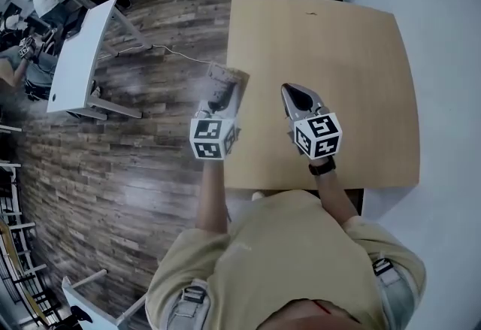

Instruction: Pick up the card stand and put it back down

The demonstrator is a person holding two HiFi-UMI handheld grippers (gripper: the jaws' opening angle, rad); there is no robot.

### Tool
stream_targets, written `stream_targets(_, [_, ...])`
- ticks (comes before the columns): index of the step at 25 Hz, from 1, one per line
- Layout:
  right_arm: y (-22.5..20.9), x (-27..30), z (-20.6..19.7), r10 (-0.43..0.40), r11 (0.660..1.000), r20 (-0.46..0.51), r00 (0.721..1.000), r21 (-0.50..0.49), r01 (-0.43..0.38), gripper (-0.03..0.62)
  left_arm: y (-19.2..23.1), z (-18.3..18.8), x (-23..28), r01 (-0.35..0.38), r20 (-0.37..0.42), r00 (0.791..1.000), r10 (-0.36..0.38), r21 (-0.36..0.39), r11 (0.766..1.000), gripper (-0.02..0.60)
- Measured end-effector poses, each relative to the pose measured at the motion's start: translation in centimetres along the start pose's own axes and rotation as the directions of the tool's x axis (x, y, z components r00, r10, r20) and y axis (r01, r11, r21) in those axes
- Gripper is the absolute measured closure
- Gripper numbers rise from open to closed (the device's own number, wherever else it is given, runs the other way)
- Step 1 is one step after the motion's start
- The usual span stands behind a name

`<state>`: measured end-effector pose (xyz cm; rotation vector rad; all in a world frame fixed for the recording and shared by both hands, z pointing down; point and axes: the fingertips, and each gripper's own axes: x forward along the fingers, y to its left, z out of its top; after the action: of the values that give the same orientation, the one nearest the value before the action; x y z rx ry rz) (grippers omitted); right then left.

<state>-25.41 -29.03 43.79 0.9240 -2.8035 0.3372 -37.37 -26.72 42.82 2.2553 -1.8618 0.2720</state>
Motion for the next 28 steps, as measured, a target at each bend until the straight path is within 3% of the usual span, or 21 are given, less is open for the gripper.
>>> stream_targets(7, [6.8, -3.5, 2.2, 0.035, 0.997, 0.069, 0.997, -0.069, -0.030, 0.591, -1.5, 0.4, -7.9, -0.110, 0.070, 0.992, 0.109, 0.006, 0.994, 0.528])
stream_targets(14, [12.2, -6.8, 1.0, 0.061, 0.992, 0.088, 0.994, -0.114, -0.051, 0.591, -3.3, -3.2, -13.6, -0.153, 0.050, 0.987, 0.154, -0.018, 0.988, 0.528])
stream_targets(21, [14.4, -10.4, -2.5, 0.031, 0.993, 0.047, 0.998, -0.113, -0.026, 0.591, -6.1, -6.5, -18.0, -0.114, 0.082, 0.989, 0.119, -0.065, 0.991, 0.528])
stream_targets(28, [16.2, -13.4, -6.0, 0.020, 0.993, -0.005, 1.000, -0.117, -0.020, 0.591, -8.7, -10.4, -19.2, -0.052, 0.053, 0.997, 0.057, -0.106, 0.993, 0.528])
